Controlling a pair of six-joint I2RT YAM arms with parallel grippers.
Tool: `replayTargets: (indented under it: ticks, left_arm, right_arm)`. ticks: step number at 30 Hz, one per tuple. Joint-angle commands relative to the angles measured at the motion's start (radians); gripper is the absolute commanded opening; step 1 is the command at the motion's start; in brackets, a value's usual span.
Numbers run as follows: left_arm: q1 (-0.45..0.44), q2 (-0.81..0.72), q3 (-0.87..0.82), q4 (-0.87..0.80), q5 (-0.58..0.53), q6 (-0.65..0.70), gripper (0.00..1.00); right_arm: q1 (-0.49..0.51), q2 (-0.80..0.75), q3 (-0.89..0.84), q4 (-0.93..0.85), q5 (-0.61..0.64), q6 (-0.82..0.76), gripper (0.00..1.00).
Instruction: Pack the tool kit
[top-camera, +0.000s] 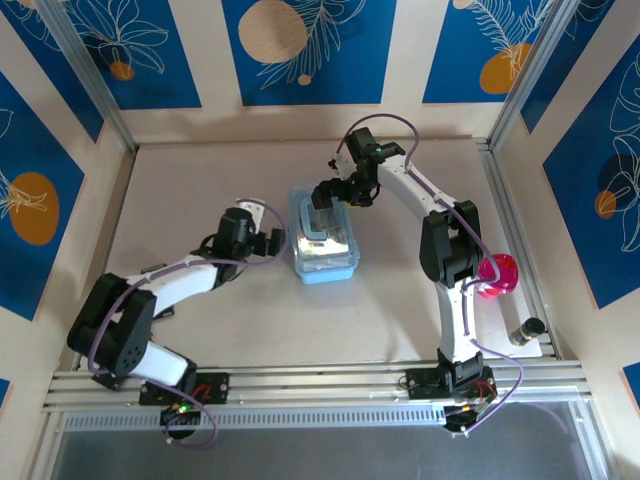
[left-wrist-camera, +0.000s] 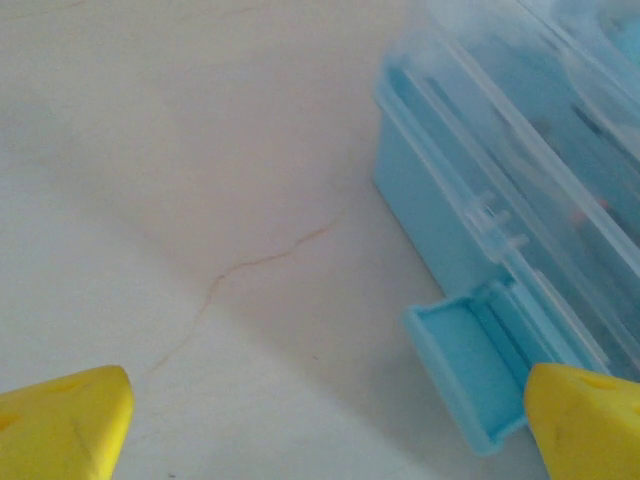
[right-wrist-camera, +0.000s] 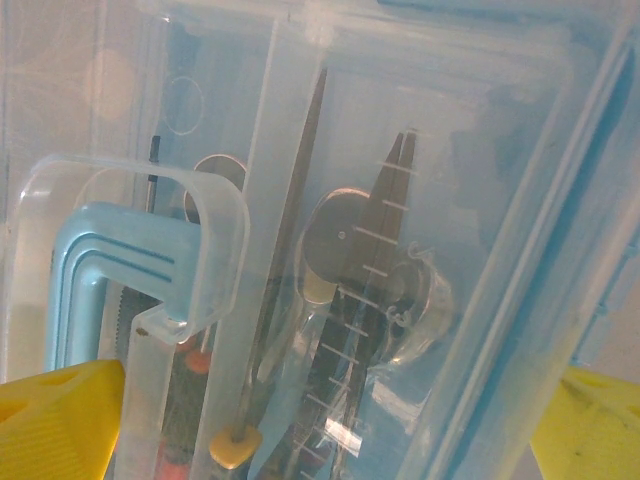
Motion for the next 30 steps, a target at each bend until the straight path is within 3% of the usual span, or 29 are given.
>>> replayTargets:
  ticks: [1,7,12,18,30]
  left_arm:
    - [0.083,-0.033,0.033,-0.038,0.177,-0.113,1.00]
    - [0.130,0.044,0.111,-0.122,0.446,-0.129,0.97]
    - [0.134,0.188,0.169,-0.091,0.680,-0.207,0.73]
    - [0.134,0.250,0.171,-0.030,0.718,-0.259,0.53]
    - [0.135,0.312,0.179,-0.021,0.725,-0.269,0.29]
  right_arm:
    - [0.015,0.009,-0.034,-0.061,-0.074,-0.004,0.99]
    - [0.015,0.010,-0.038,-0.060,-0.078,-0.005,0.99]
    - [0.015,0.012,-0.039,-0.060,-0.078,-0.005,0.99]
    - [0.013,0.011,-0.040,-0.066,-0.073,-0.008,0.99]
    - [0.009,0.014,-0.044,-0.069,-0.071,-0.007,0.99]
